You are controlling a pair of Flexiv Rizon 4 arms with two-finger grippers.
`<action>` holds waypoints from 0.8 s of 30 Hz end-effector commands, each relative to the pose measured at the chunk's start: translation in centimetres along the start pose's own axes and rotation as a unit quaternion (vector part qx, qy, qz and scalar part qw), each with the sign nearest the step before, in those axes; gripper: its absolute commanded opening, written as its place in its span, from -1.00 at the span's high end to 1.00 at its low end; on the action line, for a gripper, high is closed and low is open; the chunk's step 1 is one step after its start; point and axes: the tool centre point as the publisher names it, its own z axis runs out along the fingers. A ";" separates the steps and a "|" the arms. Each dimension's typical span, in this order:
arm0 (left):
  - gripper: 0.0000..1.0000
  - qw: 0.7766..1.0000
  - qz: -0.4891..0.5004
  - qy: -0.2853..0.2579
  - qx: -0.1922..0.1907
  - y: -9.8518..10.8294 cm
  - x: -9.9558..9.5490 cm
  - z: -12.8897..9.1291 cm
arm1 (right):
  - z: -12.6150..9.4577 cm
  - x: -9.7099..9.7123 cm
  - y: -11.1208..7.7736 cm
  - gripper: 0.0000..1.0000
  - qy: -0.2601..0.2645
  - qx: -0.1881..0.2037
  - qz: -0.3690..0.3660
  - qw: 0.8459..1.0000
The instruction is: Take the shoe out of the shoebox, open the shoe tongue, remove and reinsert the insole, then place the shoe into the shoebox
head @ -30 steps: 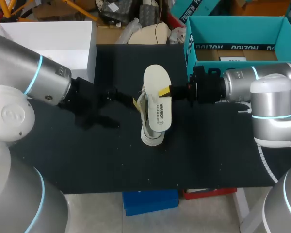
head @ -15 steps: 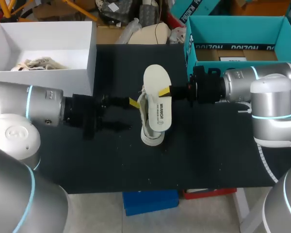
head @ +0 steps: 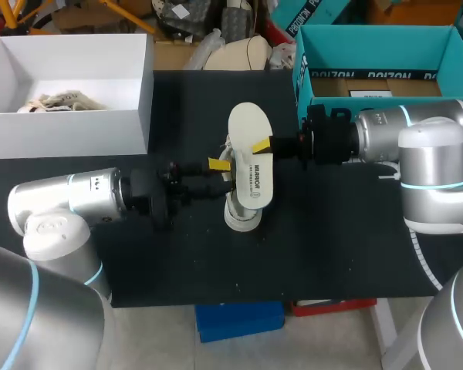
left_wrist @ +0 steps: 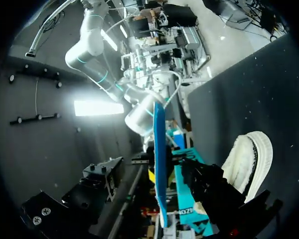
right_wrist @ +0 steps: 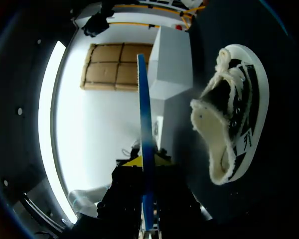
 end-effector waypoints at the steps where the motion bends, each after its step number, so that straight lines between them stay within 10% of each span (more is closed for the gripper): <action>1: -0.51 1.000 0.021 0.004 0.003 0.9 -0.2 1.5 | 0.1 0.0 0.0 1.00 -0.001 -0.001 0.000 1.000; 24: 0.30 0.997 0.054 0.053 0.017 2.0 1.4 3.8 | 0.1 0.0 0.0 1.00 -0.001 -0.001 0.000 1.000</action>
